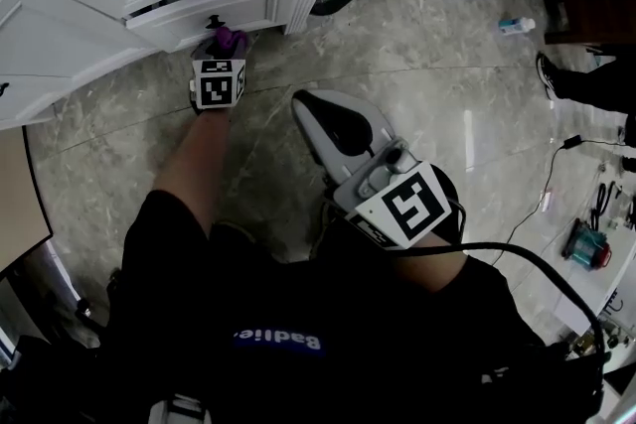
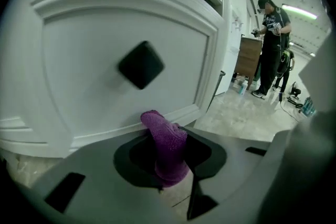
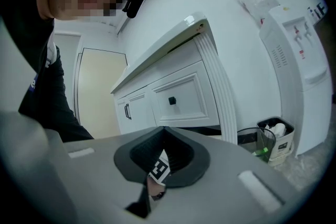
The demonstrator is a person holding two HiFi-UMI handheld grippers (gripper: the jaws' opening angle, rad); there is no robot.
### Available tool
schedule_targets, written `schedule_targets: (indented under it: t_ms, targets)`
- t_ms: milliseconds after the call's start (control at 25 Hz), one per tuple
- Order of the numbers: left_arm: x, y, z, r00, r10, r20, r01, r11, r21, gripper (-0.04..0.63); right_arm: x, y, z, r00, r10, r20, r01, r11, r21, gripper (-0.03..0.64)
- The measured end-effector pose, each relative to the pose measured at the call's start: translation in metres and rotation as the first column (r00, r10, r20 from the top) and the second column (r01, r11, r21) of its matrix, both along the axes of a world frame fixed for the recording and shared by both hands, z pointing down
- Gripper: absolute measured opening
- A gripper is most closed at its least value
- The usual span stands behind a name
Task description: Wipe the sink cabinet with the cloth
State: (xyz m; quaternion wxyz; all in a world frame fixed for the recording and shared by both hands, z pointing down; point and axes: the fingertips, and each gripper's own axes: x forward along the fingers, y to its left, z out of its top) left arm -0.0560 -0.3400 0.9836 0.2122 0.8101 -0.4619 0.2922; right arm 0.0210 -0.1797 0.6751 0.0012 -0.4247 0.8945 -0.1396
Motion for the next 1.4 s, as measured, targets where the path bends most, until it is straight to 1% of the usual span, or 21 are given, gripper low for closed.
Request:
schedule_targets:
  t_ms: [120, 240, 400, 520, 680, 800, 880, 960, 1080, 1200, 1280, 1400]
  targets:
    - [0.051, -0.001, -0.006, 0.997, 0.066, -0.036, -0.065, 0.998, 0.015, 0.11, 0.009, 0.001, 0.0, 1.0, 0.024, -0.001, -0.024, 1.0, -0.001, 0.0]
    - [0.088, -0.003, -0.011, 0.993, 0.101, -0.059, -0.1, 0.995, 0.02, 0.11, 0.02, 0.003, 0.0, 0.999, 0.054, 0.0, -0.054, 0.999, -0.005, 0.0]
    - [0.116, 0.0, -0.009, 0.989, 0.134, -0.067, -0.133, 0.991, 0.02, 0.11, 0.033, 0.006, 0.0, 0.997, 0.083, -0.002, -0.083, 0.996, -0.012, 0.0]
    - [0.126, 0.003, -0.012, 0.984, 0.16, -0.072, -0.158, 0.987, 0.031, 0.11, 0.038, 0.005, 0.002, 0.995, 0.098, -0.013, -0.098, 0.995, -0.013, 0.0]
    - [0.12, 0.005, -0.024, 0.985, 0.149, -0.089, -0.146, 0.989, 0.039, 0.11, 0.027, 0.001, -0.006, 0.998, 0.069, -0.004, -0.069, 0.998, 0.0, 0.0]
    - [0.116, 0.011, -0.041, 0.981, 0.154, -0.117, -0.146, 0.986, 0.078, 0.11, 0.012, -0.003, -0.012, 0.999, 0.047, 0.013, -0.047, 0.999, 0.016, 0.0]
    - [0.113, 0.016, -0.058, 0.975, 0.169, -0.142, -0.154, 0.982, 0.106, 0.11, 0.0, -0.007, -0.013, 0.999, 0.032, 0.027, -0.032, 0.999, 0.01, 0.0]
    - [0.108, 0.026, -0.078, 0.969, 0.183, -0.164, -0.163, 0.979, 0.124, 0.11, -0.012, -0.007, -0.014, 0.999, 0.013, 0.036, -0.013, 1.0, -0.017, 0.0]
    - [0.099, 0.057, -0.109, 0.961, 0.199, -0.194, -0.179, 0.977, 0.116, 0.11, -0.022, 0.006, -0.022, 1.0, -0.014, 0.02, 0.016, 0.995, -0.098, 0.0]
    - [0.083, 0.084, -0.157, 0.956, 0.205, -0.209, -0.186, 0.977, 0.107, 0.11, -0.027, 0.016, -0.058, 0.999, -0.032, 0.003, 0.032, 0.989, -0.141, 0.0]
    - [0.067, 0.103, -0.198, 0.958, 0.184, -0.22, -0.166, 0.981, 0.098, 0.11, -0.027, 0.025, -0.093, 0.999, -0.036, 0.0, 0.036, 0.986, -0.161, 0.0]
    - [0.04, 0.134, -0.268, 0.964, 0.154, -0.216, -0.136, 0.986, 0.094, 0.11, -0.021, 0.046, -0.148, 0.999, -0.044, -0.016, 0.04, 0.981, -0.189, 0.0]
